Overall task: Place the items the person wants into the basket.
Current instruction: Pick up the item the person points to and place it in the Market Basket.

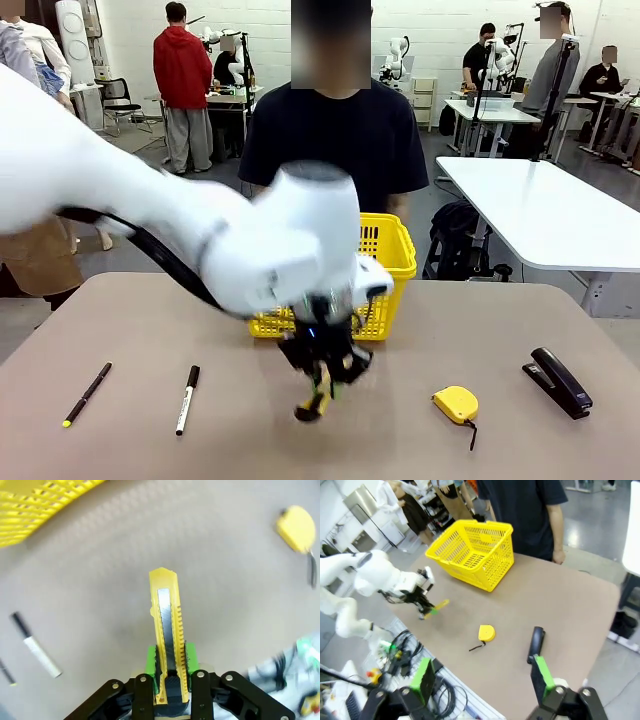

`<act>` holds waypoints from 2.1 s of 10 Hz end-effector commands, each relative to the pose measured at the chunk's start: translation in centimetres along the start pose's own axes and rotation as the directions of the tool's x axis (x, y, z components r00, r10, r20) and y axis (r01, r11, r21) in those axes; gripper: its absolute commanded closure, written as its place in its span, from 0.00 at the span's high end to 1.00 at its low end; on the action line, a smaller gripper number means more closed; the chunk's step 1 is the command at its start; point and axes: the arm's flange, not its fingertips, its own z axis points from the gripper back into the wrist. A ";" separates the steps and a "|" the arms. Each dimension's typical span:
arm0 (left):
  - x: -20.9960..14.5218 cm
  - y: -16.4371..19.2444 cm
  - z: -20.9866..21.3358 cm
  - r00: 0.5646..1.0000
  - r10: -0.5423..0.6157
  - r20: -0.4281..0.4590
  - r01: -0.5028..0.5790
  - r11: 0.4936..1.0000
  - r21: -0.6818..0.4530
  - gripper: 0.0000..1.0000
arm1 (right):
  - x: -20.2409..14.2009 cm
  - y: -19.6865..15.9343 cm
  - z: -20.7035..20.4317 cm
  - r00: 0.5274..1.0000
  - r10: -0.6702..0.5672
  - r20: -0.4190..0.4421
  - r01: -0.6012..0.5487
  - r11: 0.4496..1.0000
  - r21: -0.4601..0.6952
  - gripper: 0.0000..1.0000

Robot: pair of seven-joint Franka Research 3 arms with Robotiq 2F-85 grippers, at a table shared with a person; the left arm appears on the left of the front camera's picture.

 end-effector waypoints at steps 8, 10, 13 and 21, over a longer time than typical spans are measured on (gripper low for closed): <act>-1.1 9.7 20.6 0.910 -0.373 0.183 0.373 0.927 0.034 0.00 | 0.0 -0.1 -0.2 1.000 0.013 0.013 -0.013 1.000 0.013 1.00; 6.0 10.8 19.5 0.898 -0.389 0.206 0.388 0.920 0.050 0.00 | 0.0 -0.1 -0.2 1.000 0.013 0.013 -0.013 1.000 0.013 1.00; 14.9 12.4 17.3 0.916 -0.334 0.221 0.311 0.941 0.132 0.00 | 0.0 -0.1 -0.2 1.000 0.013 0.013 -0.013 1.000 0.013 1.00; 22.3 13.8 10.8 0.917 -0.385 0.101 0.364 0.914 0.182 0.00 | 0.0 -0.1 -0.2 1.000 0.013 0.013 -0.013 1.000 0.013 1.00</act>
